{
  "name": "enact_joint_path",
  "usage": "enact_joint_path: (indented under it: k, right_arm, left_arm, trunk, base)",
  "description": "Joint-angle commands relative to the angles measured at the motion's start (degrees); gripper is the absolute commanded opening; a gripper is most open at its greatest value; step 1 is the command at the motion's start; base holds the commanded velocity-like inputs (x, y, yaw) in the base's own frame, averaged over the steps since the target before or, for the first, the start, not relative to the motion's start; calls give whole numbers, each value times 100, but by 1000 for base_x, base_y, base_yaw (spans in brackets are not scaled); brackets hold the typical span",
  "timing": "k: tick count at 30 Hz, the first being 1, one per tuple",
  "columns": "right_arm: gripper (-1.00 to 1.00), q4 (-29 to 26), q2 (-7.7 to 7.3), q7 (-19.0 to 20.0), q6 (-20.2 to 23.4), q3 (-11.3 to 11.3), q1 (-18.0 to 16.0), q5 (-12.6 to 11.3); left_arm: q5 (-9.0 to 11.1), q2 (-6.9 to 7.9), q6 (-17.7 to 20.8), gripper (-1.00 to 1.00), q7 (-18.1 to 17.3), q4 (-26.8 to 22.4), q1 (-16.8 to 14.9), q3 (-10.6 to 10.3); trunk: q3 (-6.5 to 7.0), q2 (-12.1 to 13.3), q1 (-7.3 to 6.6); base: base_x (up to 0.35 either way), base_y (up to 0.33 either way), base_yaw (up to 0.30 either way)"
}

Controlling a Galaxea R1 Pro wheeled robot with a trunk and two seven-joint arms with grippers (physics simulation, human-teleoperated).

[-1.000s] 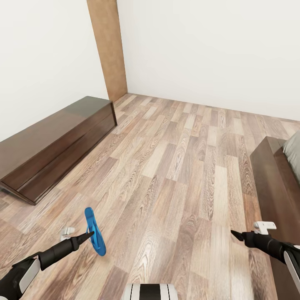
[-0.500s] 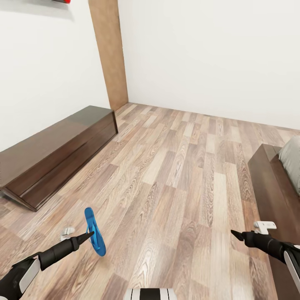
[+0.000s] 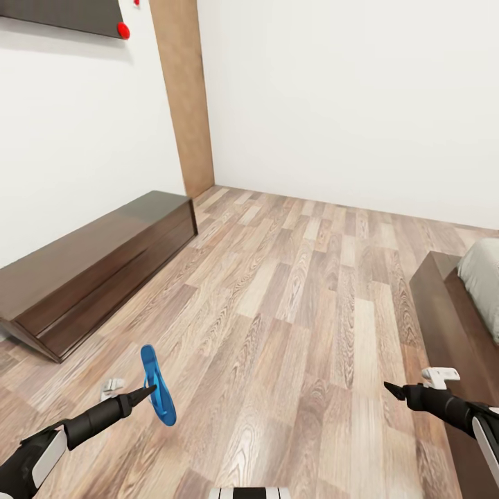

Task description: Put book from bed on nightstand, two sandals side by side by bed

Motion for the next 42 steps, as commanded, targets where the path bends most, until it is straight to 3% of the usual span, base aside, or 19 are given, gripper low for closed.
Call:
enact_joint_path:
  k: [1, 42]
  right_arm:
    - [100, -3, 1, 24, 38, -9, -3, -4]
    - [100, 4, 1, 18, 29, 11, -3, 5]
  left_arm:
    - [27, -1, 60, -100, -20, 1, -2, -1]
    - [28, -17, 58, -100, -20, 5, -2, -6]
  trunk:
    - [18, 0, -3]
    - [927, 55, -109]
  base:
    - [0, 0, 0]
    - [0, 0, 0]
